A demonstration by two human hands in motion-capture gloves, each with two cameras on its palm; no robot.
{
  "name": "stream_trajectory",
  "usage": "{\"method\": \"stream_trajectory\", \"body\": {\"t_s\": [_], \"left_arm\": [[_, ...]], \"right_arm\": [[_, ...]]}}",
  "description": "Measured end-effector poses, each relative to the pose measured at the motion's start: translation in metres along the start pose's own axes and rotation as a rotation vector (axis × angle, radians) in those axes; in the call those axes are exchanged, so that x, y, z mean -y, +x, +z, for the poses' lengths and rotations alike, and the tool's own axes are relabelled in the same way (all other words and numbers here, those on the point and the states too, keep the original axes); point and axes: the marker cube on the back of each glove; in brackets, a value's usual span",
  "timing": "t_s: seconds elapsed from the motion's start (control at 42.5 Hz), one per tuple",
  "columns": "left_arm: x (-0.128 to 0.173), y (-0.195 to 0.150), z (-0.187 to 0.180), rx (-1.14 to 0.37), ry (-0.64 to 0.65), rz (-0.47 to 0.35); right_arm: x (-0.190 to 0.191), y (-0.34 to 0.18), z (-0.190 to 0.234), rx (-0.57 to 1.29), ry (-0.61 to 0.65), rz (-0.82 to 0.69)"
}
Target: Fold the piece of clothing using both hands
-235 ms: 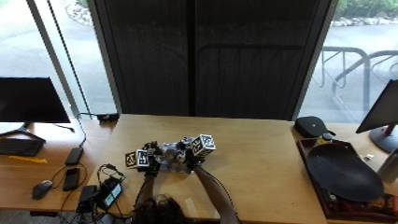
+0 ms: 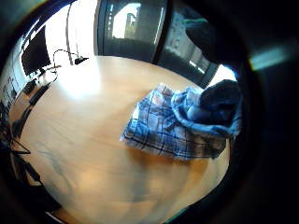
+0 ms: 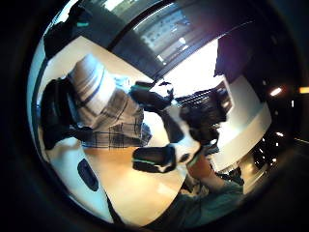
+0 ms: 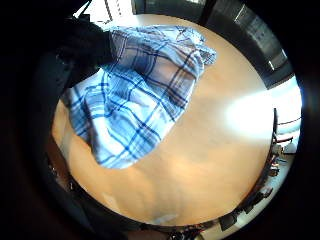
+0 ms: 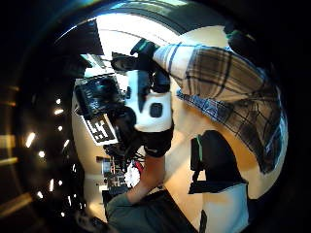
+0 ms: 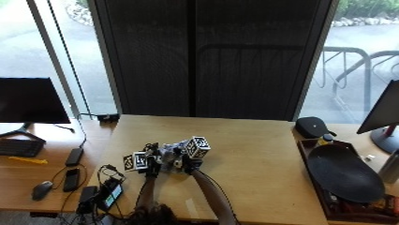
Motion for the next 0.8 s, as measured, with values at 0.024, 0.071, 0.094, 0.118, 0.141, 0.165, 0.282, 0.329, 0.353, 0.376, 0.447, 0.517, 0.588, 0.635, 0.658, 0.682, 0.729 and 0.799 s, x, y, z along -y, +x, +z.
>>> {"method": "stream_trajectory", "body": {"t_s": [0.024,0.071,0.094,0.118,0.141,0.165,0.282,0.329,0.353,0.376,0.447,0.517,0.588,0.635,0.658,0.682,0.729,0.799], "left_arm": [[0.001,0.0,-0.003,-0.019,0.025,0.0],[0.002,-0.002,-0.008,-0.036,0.052,-0.016],[0.003,-0.002,-0.01,-0.055,0.072,-0.01],[0.005,-0.001,-0.012,-0.096,0.103,0.013],[0.008,0.001,-0.014,-0.154,0.141,0.048],[0.011,0.003,-0.015,-0.211,0.172,0.078],[0.004,-0.009,-0.016,-0.096,0.089,-0.016],[-0.004,-0.013,-0.013,-0.071,0.005,-0.085],[-0.005,-0.011,-0.011,-0.092,-0.015,-0.088],[-0.004,-0.007,-0.01,-0.118,-0.014,-0.069],[-0.002,-0.004,-0.009,-0.082,-0.004,-0.027],[-0.007,-0.006,-0.007,0.001,-0.06,-0.077],[-0.01,-0.004,0.0,-0.016,-0.088,-0.072],[-0.01,-0.001,0.004,-0.04,-0.1,-0.064],[-0.011,-0.001,0.005,-0.035,-0.106,-0.068],[-0.011,-0.002,0.005,-0.021,-0.108,-0.07],[-0.01,-0.006,0.005,0.015,-0.106,-0.07],[-0.013,-0.01,0.003,0.07,-0.124,-0.09]], "right_arm": [[0.0,-0.002,0.009,0.032,-0.013,-0.01],[-0.002,0.004,0.017,0.007,-0.025,0.051],[-0.004,0.008,0.018,-0.007,-0.024,0.09],[-0.006,0.011,0.018,-0.004,-0.021,0.119],[-0.008,0.012,0.018,0.012,-0.014,0.135],[-0.008,0.012,0.017,0.033,-0.002,0.138],[-0.002,0.012,0.004,0.046,0.088,0.098],[-0.004,0.014,-0.005,-0.015,0.09,0.131],[-0.005,0.015,-0.009,-0.046,0.094,0.14],[-0.005,0.015,-0.014,-0.073,0.103,0.14],[-0.006,0.011,-0.027,-0.138,0.137,0.126],[-0.009,0.009,-0.038,-0.193,0.157,0.132],[-0.014,0.007,-0.046,-0.217,0.162,0.141],[-0.017,0.006,-0.049,-0.222,0.167,0.146],[-0.016,0.006,-0.05,-0.223,0.174,0.142],[-0.015,0.007,-0.05,-0.22,0.183,0.135],[-0.013,0.01,-0.048,-0.206,0.192,0.125],[-0.012,0.008,-0.051,-0.203,0.208,0.107]]}}
